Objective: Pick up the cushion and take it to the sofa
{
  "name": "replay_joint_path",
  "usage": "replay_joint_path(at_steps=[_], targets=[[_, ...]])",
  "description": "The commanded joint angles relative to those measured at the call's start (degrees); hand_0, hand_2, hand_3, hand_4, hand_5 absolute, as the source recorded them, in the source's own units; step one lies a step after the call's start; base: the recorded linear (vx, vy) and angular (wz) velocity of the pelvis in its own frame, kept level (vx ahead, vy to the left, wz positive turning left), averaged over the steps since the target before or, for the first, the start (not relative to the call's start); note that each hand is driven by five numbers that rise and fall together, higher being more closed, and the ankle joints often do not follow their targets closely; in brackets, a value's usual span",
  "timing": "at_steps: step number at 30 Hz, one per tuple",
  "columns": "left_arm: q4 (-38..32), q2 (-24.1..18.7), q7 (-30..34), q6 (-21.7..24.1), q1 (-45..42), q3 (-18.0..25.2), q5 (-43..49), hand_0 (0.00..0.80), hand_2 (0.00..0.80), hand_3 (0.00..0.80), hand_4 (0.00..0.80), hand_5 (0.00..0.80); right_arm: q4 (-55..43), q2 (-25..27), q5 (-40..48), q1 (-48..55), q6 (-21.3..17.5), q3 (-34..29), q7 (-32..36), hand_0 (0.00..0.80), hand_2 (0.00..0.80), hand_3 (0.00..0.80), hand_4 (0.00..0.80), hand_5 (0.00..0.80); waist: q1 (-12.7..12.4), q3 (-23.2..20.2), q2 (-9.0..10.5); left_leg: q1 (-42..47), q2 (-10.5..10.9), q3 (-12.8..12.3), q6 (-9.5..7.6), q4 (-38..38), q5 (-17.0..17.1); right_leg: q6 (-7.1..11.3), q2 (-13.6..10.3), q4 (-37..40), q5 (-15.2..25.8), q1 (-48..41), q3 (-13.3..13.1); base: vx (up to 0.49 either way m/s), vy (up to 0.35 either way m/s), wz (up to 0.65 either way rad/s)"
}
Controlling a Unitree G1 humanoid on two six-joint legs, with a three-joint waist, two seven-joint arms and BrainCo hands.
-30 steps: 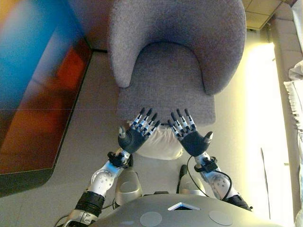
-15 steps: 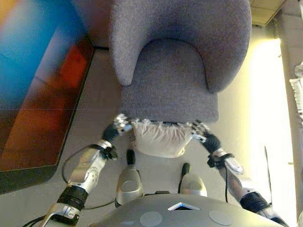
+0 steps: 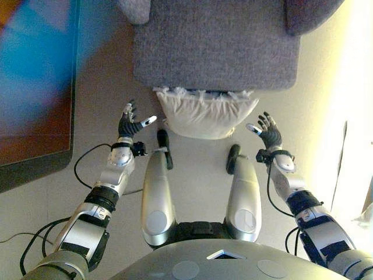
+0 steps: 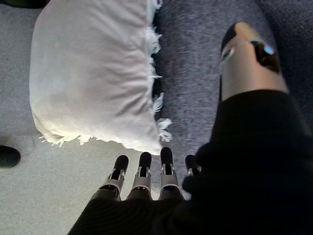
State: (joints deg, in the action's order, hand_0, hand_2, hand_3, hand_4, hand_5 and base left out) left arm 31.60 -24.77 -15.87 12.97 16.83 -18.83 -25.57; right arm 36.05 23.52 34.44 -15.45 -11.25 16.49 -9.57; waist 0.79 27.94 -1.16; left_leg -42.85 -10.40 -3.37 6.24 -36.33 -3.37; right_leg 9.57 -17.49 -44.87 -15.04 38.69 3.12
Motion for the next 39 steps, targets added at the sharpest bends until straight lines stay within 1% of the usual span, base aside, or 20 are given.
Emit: replay_joint_path(at_steps=[1,2,3,7,10,13,16,17,20,23,24,27,29,32,39], targets=[[-0.30,0.09,0.09,2.56,1.01,0.60,-0.47,0.000,0.000,0.000,0.000,0.000,-2.63,1.49,-1.21,-0.58,-0.56,-1.23,-0.94,0.000,0.000,0.000,0.000,0.000,0.88,-2.26,-0.50,-3.80,-4.66,3.07,3.01,-7.53,-6.49,1.19,-2.24,-0.80,7.31,6.55,-3.37,-0.073,0.026,0.00],[0.15,0.09,0.39,2.52,1.77,0.71,-1.23,0.000,0.000,0.000,0.000,0.000,-2.15,1.89,-1.79,-1.57,-0.10,-1.42,-0.85,0.000,0.000,0.000,0.000,0.000,1.03,-2.01,-0.69,-5.17,-4.65,3.26,2.72,-9.29,-7.24,0.97,-2.18,-3.05,6.69,8.37,-3.82,0.008,0.022,0.06],[0.64,0.12,0.77,2.55,2.35,0.76,-2.30,0.000,0.000,0.000,0.000,0.000,-1.78,2.29,-2.05,-2.45,0.37,-1.42,-0.95,0.000,0.000,0.000,0.000,0.000,1.10,-1.60,-0.91,-6.08,-4.98,3.42,2.93,-12.23,-9.75,1.09,-2.28,-6.16,4.43,9.65,-4.24,0.011,0.026,0.10],[3.25,0.61,0.57,1.95,6.45,0.70,-5.92,0.000,0.000,0.000,0.000,0.000,1.60,3.39,0.85,-8.87,2.08,-1.38,-1.30,0.000,0.000,0.000,0.000,0.000,1.20,-0.76,-1.61,-12.72,-4.98,4.12,2.06,-19.61,-12.24,0.21,-2.47,-13.92,2.31,17.03,-5.21,-0.034,0.004,0.01],[4.66,0.69,-0.48,0.79,8.40,0.87,-6.29,0.000,0.000,0.000,0.000,0.000,2.64,3.45,3.61,-12.21,2.72,-1.80,-2.50,0.000,0.000,0.000,0.000,0.000,1.26,-0.38,-1.87,-17.06,-4.69,4.70,1.57,-24.73,-13.83,-0.22,-2.64,-18.55,1.07,21.48,-5.79,-0.017,-0.009,0.03],[5.80,-0.08,0.96,-0.19,9.89,1.26,-7.30,0.000,0.000,0.000,0.000,0.000,2.68,3.81,4.87,-14.51,4.50,-2.09,-2.16,0.000,0.000,0.000,0.000,0.000,1.43,-0.13,-1.91,-21.40,-4.58,5.26,1.19,-29.59,-14.90,-0.64,-2.23,-23.13,-0.16,25.64,-6.39,-0.001,-0.006,0.02],[6.53,-1.06,4.08,-1.13,11.49,1.17,-9.50,0.000,0.000,0.000,0.000,0.000,3.70,4.73,5.83,-16.09,5.90,-2.12,-2.08,0.000,0.000,0.000,0.000,0.000,1.62,0.13,-1.92,-24.76,-4.65,5.65,0.72,-33.24,-15.55,-1.05,-2.07,-26.19,-0.88,28.79,-6.94,0.000,0.000,0.00],[6.85,-1.50,6.12,-1.77,12.33,1.16,-11.17,0.000,0.000,0.000,0.000,0.000,4.58,5.13,6.55,-16.84,6.34,-2.13,-1.54,0.000,0.000,0.000,0.000,0.000,1.68,0.26,-1.94,-25.70,-4.72,5.79,0.58,-34.27,-15.71,-1.16,-2.04,-27.09,-1.06,29.70,-7.18,0.000,0.000,0.00],[7.66,-2.64,9.25,-3.26,14.77,1.60,-15.97,0.000,0.000,0.000,0.000,0.000,6.54,6.35,8.31,-19.35,8.09,-1.84,1.28,0.000,0.000,0.000,0.000,0.000,2.03,0.50,-2.07,-28.49,-4.99,6.04,0.24,-37.45,-16.18,-1.56,-1.86,-29.94,-1.76,32.23,-7.84,0.000,0.000,0.00],[8.49,-2.94,10.26,-4.40,16.77,1.64,-17.98,0.000,0.000,0.000,0.000,0.000,8.31,6.94,9.21,-21.62,8.90,-1.50,4.26,0.000,0.000,0.000,0.000,0.000,2.22,0.54,-2.20,-30.30,-4.98,6.19,0.12,-39.45,-16.54,-1.74,-1.82,-31.79,-2.24,33.97,-8.30,0.008,0.025,-0.02],[8.77,-3.41,10.51,-5.38,18.08,1.42,-18.68,0.000,0.000,0.000,0.000,0.000,8.98,7.17,9.95,-22.69,9.53,-1.16,6.18,0.000,0.000,0.000,0.000,0.000,2.24,0.57,-2.17,-31.16,-4.94,6.33,0.02,-40.34,-16.58,-1.83,-1.87,-32.65,-2.45,34.73,-8.40,0.000,0.000,0.00],[9.81,-4.36,10.28,-7.66,20.65,0.88,-19.51,0.000,0.000,0.000,0.000,0.000,10.29,7.48,10.15,-24.81,11.09,-0.39,8.37,0.000,0.000,0.000,0.000,0.000,2.28,0.53,-2.09,-32.30,-4.87,6.60,0.04,-41.99,-16.73,-1.93,-2.17,-34.17,-2.75,35.79,-8.66,0.003,0.006,-0.01],[11.52,-5.05,10.55,-9.57,22.88,0.24,-20.07,0.000,0.000,0.000,0.000,0.000,11.59,7.57,10.14,-26.71,12.51,0.64,9.67,0.000,0.000,0.000,0.000,0.000,2.28,0.48,-1.89,-33.13,-5.02,6.91,0.13,-43.42,-16.88,-2.07,-2.39,-35.42,-2.93,36.56,-8.89,0.000,0.000,0.00],[14.67,-6.34,11.17,-11.29,26.12,-0.31,-20.62,0.000,0.000,0.000,0.000,0.000,13.18,7.64,10.42,-28.53,13.64,1.80,11.74,0.000,0.000,0.000,0.000,0.000,2.35,0.70,-1.49,-33.80,-5.38,7.21,0.08,-44.75,-17.16,-2.20,-2.70,-36.69,-3.23,37.27,-9.06,0.000,0.000,0.00],[17.13,-7.40,12.71,-13.20,29.47,-1.46,-21.26,0.000,0.000,0.000,0.000,0.000,13.26,8.00,11.10,-30.31,14.40,3.67,14.64,0.000,0.000,0.000,0.000,0.000,2.50,1.11,-1.08,-34.50,-5.72,7.83,0.11,-46.27,-17.69,-2.40,-3.22,-37.94,-3.49,38.18,-9.33,0.002,0.001,0.01]])
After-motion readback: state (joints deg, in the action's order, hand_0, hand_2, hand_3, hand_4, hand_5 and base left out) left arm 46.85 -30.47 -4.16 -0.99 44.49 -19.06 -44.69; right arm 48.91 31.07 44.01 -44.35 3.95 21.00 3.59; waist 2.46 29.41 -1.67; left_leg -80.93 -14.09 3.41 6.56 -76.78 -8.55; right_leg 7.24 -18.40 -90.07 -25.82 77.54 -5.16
